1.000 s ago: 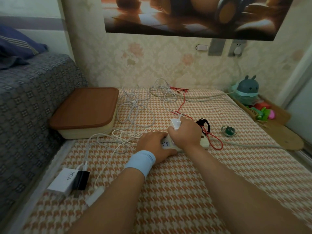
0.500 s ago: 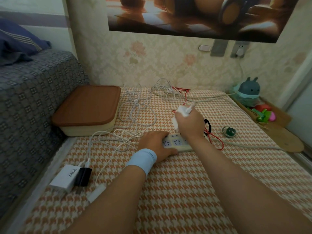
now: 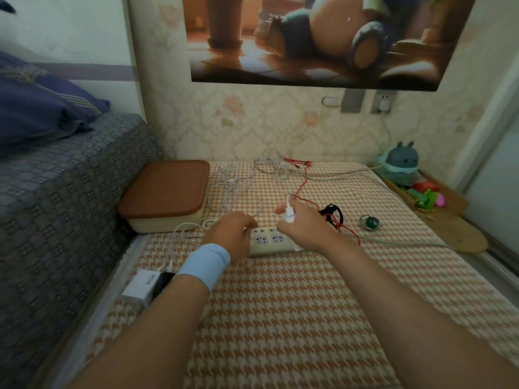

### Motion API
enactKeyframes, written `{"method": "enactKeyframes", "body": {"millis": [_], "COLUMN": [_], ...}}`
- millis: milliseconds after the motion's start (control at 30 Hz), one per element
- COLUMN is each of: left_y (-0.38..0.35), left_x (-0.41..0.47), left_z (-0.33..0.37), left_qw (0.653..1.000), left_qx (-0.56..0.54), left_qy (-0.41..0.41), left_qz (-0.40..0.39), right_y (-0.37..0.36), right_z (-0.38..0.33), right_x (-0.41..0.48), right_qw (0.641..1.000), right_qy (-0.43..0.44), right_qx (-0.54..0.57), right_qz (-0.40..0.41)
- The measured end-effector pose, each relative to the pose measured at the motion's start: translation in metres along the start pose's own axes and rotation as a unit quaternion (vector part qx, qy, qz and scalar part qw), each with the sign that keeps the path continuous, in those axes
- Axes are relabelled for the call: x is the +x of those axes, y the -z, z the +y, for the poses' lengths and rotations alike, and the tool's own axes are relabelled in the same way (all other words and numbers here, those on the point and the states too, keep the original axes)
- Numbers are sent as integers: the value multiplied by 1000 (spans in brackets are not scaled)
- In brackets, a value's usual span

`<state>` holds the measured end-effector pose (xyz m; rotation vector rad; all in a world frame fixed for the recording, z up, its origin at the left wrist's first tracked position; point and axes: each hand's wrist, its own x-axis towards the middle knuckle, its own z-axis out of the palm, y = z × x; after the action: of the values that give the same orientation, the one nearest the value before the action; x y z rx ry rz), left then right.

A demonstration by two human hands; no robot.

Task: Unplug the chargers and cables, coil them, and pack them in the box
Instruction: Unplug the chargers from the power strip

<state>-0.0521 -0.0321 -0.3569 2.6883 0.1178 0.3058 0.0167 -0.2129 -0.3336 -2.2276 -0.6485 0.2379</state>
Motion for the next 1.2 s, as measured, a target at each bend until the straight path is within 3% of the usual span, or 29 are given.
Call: {"method": "enactKeyframes", "body": {"millis": [100, 233, 333, 433, 633, 767, 833, 933, 1000, 1100, 1200], "left_y": [21, 35, 42, 46, 55, 52, 51, 46, 42, 30, 8], "left_x": [-22, -50, -67, -78, -84, -81, -80, -75, -67, -47, -21], "left_z": [0, -4, -18, -34, -60, -54, -45, -31, -21, 2, 27], "left_qw": [996, 971, 936, 901, 951, 981, 990, 995, 998, 999, 999], "left_qx": [14, 90, 149, 219, 173, 63, 24, 10, 10, 0, 10], "left_qy": [47, 66, 66, 78, 111, 85, 68, 52, 39, 11, -22], "left_qz": [-79, -209, -312, -367, -231, -161, -124, -84, -55, -32, -43], "right_y": [-12, -36, -55, -71, -106, -122, -122, -105, -83, -47, -18], "right_z": [-15, -33, -44, -51, -71, -79, -74, -58, -47, -22, 11], "right_x": [-20, -38, -48, -54, -64, -65, -59, -47, -41, -27, -9], "right_qw": [986, 960, 947, 944, 944, 929, 945, 971, 978, 970, 948], "right_qy": [-113, -184, -201, -145, -70, -8, 15, 27, 33, 47, 34], "right_qx": [46, 14, -32, -140, -206, -255, -220, -166, -189, -233, -295], "right_qz": [-111, -210, -248, -263, -247, -267, -242, -172, -80, 58, 114]}}
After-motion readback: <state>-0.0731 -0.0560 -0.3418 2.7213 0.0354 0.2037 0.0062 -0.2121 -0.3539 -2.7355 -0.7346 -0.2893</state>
